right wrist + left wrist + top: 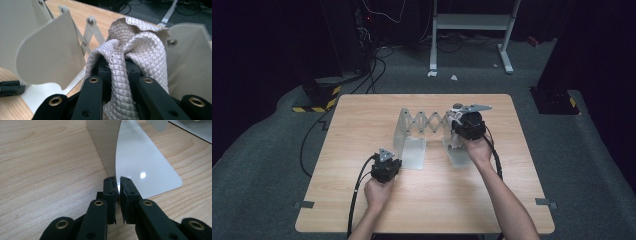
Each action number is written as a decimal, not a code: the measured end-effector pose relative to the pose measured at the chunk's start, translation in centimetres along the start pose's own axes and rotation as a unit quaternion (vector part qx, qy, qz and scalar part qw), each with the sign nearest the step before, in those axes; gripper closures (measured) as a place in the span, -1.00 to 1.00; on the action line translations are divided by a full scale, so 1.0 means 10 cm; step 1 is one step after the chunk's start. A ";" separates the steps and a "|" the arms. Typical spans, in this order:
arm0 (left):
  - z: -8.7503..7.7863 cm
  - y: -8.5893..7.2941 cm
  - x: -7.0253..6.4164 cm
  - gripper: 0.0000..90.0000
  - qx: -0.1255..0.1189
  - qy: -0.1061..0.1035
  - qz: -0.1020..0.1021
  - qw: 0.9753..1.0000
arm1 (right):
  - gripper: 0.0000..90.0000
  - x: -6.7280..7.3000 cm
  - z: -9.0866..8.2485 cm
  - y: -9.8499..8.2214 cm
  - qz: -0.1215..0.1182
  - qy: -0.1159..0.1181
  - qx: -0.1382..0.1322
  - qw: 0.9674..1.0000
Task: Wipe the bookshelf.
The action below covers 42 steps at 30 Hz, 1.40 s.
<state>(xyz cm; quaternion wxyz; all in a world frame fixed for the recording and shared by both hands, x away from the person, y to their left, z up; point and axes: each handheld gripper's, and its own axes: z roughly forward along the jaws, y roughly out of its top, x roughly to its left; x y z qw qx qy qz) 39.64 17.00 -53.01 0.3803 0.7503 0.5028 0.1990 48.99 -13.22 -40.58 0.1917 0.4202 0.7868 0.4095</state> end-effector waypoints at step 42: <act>0.00 0.00 0.01 0.84 0.000 -0.003 -0.001 1.000 | 0.79 -0.12 0.71 -0.53 0.039 -0.034 0.098 0.994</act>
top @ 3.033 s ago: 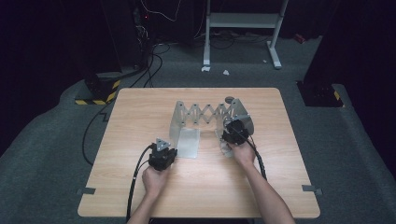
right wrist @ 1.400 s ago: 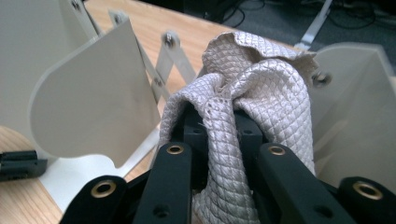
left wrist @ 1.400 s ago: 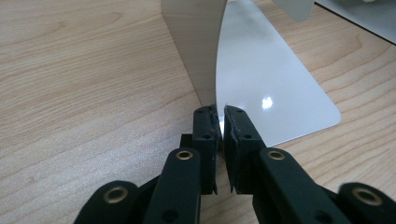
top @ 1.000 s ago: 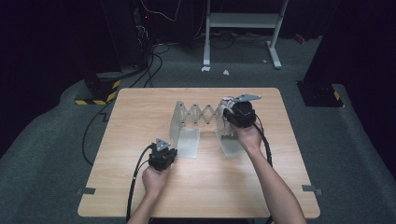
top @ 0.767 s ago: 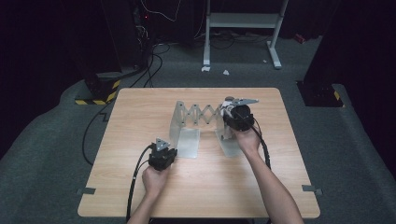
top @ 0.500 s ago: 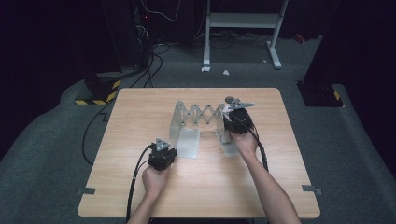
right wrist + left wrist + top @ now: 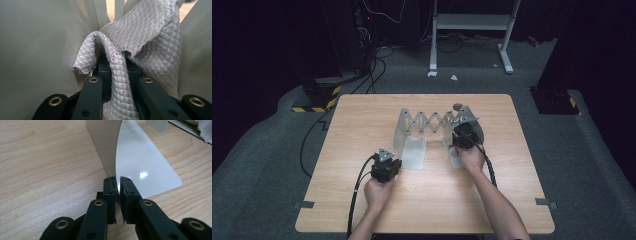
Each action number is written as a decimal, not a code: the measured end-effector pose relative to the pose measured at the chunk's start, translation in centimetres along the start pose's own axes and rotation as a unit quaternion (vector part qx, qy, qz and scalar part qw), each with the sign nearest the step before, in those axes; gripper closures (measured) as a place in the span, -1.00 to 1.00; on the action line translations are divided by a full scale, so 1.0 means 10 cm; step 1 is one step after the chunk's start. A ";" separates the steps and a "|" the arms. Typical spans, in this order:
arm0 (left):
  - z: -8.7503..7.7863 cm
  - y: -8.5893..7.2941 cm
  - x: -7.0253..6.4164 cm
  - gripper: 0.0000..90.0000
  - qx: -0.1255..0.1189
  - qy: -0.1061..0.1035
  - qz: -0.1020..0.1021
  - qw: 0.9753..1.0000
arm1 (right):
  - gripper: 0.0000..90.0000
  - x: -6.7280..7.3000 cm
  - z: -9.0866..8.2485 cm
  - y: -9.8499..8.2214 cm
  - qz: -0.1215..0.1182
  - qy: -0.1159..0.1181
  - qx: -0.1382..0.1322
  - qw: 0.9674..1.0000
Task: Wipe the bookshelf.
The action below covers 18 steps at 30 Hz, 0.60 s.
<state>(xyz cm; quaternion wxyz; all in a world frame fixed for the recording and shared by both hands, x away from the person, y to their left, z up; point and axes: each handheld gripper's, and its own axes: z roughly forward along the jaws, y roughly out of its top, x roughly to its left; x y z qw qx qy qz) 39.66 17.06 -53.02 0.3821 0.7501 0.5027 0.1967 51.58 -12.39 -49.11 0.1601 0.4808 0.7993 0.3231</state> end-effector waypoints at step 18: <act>0.00 0.00 0.00 0.84 0.000 -0.002 0.001 1.000 | 0.79 -0.04 -0.08 0.00 0.005 -0.019 -0.026 0.999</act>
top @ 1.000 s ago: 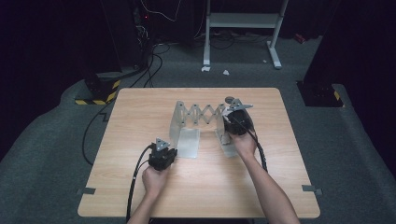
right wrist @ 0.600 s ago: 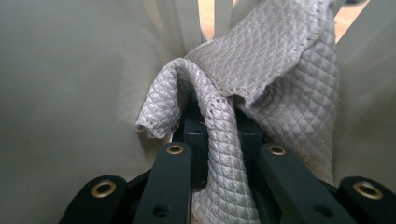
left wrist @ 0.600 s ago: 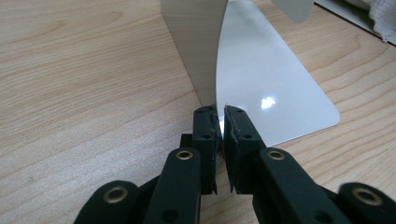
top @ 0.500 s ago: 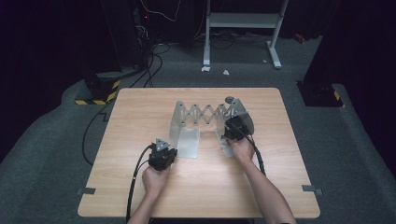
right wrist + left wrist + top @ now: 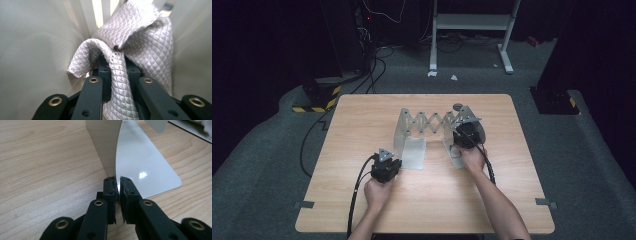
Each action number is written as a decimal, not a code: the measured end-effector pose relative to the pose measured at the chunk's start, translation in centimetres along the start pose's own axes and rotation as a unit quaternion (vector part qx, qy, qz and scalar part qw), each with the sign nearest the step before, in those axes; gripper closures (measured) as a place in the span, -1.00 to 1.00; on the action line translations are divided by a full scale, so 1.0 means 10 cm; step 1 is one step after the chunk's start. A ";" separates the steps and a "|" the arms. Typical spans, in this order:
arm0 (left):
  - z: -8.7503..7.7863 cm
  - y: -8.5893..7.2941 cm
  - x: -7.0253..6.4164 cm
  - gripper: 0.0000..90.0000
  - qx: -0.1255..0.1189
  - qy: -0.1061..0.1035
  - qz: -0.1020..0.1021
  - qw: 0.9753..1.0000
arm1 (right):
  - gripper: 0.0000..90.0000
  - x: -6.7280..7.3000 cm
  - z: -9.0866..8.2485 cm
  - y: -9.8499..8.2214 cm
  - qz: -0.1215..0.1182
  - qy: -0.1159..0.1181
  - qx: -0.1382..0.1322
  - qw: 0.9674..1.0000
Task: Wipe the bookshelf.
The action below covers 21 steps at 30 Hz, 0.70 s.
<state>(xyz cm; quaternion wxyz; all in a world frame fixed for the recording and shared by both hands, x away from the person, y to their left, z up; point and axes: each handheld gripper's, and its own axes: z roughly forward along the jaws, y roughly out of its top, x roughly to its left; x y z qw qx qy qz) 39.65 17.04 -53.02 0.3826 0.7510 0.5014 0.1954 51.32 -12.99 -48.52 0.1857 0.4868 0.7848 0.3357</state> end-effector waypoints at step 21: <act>0.00 0.00 -0.01 0.84 0.001 0.004 0.005 1.000 | 0.78 -0.04 -0.66 0.27 -0.017 0.016 -0.084 0.996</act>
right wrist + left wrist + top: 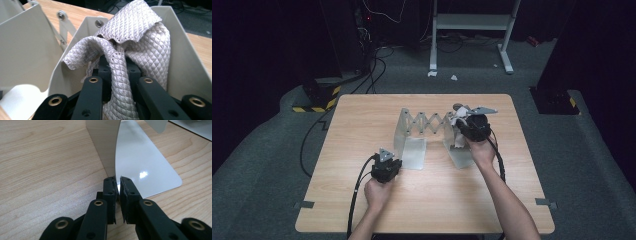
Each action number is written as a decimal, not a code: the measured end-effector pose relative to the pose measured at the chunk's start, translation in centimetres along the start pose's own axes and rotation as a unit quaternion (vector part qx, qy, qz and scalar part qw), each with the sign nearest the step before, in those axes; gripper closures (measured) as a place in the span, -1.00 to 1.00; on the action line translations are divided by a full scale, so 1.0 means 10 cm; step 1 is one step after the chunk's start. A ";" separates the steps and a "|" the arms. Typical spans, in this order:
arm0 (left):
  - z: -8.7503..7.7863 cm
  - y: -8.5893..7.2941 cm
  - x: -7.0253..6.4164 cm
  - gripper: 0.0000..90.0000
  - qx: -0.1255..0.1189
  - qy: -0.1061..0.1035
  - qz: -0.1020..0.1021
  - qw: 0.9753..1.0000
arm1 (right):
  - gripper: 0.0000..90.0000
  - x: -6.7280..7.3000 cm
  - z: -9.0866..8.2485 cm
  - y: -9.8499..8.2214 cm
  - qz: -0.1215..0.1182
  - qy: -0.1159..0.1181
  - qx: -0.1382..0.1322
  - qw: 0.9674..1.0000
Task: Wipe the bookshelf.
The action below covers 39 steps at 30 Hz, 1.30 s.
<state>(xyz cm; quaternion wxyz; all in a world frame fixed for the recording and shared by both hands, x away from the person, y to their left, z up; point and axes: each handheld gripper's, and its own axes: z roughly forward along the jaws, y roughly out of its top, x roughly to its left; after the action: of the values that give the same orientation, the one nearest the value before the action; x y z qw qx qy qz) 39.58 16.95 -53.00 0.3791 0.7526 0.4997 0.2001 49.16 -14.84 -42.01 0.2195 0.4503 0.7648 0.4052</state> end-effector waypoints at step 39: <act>0.00 0.00 -0.06 0.50 -0.001 0.015 0.025 1.000 | 0.76 0.40 0.06 -1.07 -0.034 0.067 0.093 0.993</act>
<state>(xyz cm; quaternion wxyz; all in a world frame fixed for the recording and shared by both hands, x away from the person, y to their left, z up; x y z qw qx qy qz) 39.36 16.39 -52.99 0.3671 0.7615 0.4864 0.2208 42.18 -13.98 -50.96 0.1385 0.4145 0.8268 0.3541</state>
